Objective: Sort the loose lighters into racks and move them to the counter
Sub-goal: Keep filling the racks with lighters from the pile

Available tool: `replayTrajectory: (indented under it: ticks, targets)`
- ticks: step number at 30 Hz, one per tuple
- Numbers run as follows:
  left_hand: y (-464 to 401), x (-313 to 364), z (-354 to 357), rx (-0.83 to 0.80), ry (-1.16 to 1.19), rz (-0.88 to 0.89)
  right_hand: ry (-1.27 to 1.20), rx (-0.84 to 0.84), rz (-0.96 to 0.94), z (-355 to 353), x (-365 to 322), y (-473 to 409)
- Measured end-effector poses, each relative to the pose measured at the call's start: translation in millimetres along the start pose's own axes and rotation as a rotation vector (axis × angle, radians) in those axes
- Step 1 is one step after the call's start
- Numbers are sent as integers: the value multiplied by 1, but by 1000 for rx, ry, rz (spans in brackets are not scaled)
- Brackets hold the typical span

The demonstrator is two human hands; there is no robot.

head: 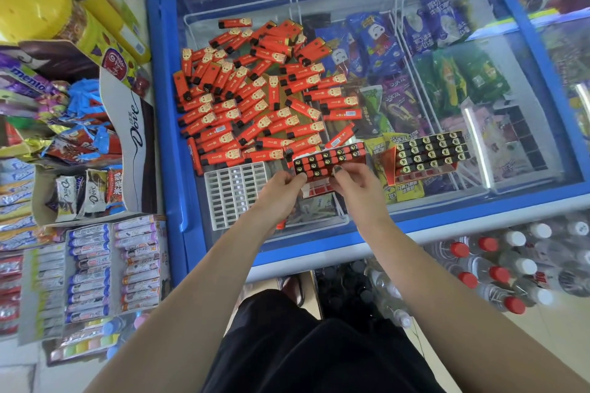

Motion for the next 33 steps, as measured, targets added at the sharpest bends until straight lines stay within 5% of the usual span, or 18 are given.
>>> replayTrajectory:
  ticks: [4,7,13,19,23,27,33]
  targets:
    - [-1,-1,1,8,-9,-6,-169,28,146,1,7,-5]
    - [-1,-2,2,3,50,-33,-37,66,154,2,3,-9]
    - [10,-6,5,-43,616,-256,227,68,145,0,-11,1]
    - [19,-4,8,-37,905,-294,228,-174,112,19,-5,36]
    - [19,-5,9,-14,968,-267,92,-262,283,30,10,48]
    - [18,-6,10,-15,906,-230,-119,-260,359,29,7,51]
    - [11,-5,1,64,421,-138,-60,-4,154,-15,-20,33]
Point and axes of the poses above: each hand's wrist, its own y-axis away from the middle knuckle, its own z-axis out of the palm, x = y × z, the point moved 5 cm from there along -y, towards the middle knuckle, and after that the axes turned 2 degrees about z, right-handed, at the moved point
